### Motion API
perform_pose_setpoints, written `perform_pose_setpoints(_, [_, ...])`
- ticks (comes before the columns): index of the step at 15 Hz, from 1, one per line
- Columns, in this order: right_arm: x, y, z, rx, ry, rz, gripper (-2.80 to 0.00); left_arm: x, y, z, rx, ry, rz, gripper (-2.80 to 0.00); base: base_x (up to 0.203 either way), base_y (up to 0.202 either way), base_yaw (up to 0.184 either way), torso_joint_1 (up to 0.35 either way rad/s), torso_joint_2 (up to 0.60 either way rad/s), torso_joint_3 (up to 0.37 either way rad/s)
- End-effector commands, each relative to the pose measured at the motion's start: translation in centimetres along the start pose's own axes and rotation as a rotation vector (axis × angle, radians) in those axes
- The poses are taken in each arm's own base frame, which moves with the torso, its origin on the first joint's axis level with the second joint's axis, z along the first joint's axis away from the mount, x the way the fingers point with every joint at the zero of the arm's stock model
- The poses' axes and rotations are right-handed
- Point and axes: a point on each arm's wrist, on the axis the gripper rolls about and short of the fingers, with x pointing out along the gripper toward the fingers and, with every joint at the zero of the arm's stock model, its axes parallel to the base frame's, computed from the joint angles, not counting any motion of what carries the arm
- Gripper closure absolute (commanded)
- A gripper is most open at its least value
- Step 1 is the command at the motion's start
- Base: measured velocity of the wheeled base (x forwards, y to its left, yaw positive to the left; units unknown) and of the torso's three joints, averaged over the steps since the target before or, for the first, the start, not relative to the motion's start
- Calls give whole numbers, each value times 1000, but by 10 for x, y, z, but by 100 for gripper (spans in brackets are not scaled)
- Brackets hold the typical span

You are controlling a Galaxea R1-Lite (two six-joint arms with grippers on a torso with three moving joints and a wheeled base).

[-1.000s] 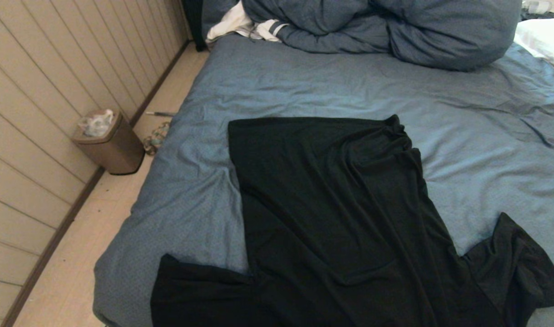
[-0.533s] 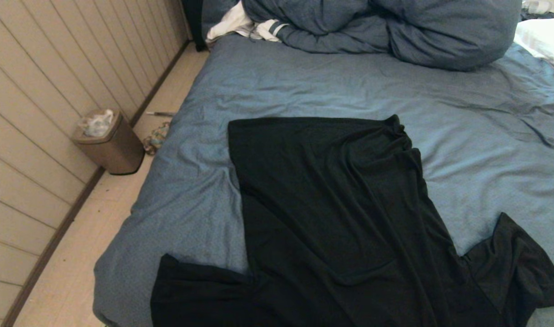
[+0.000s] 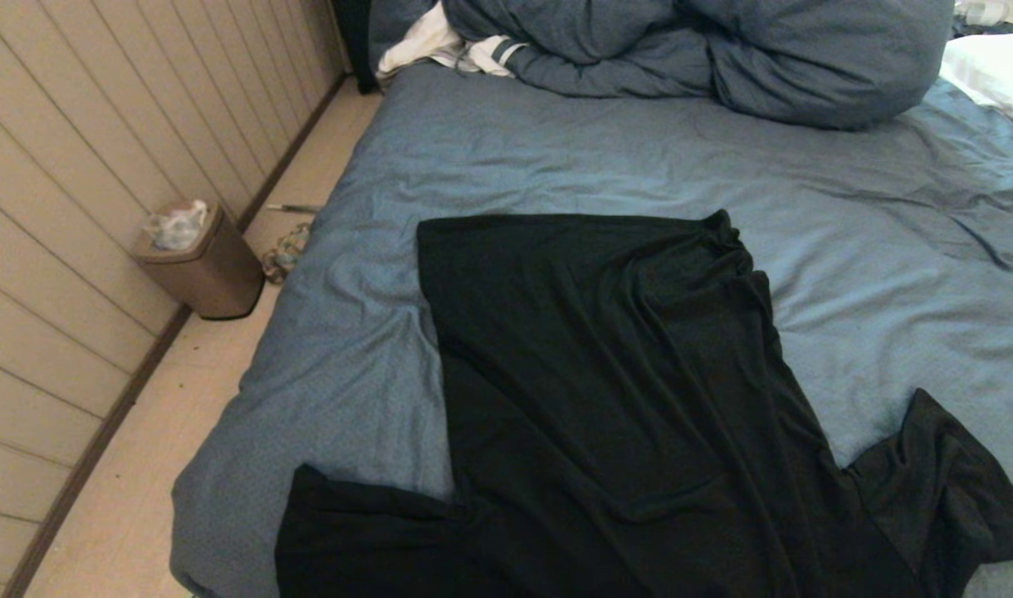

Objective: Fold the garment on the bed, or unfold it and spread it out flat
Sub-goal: Fold the black T-shirt

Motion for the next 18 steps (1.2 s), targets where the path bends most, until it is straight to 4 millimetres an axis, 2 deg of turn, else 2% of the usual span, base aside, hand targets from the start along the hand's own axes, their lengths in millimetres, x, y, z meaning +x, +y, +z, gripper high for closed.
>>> perform_pose_setpoints(1, [0, 0, 0, -1, 2, -1, 0, 2, 0, -10, 1, 34, -1, 0, 0, 0, 0, 0, 0, 0])
perform_pose_setpoints(18, [0, 0, 0, -1, 1, 0, 0, 2, 0, -10, -17, 34, 2, 0, 0, 0, 0, 0, 0, 0])
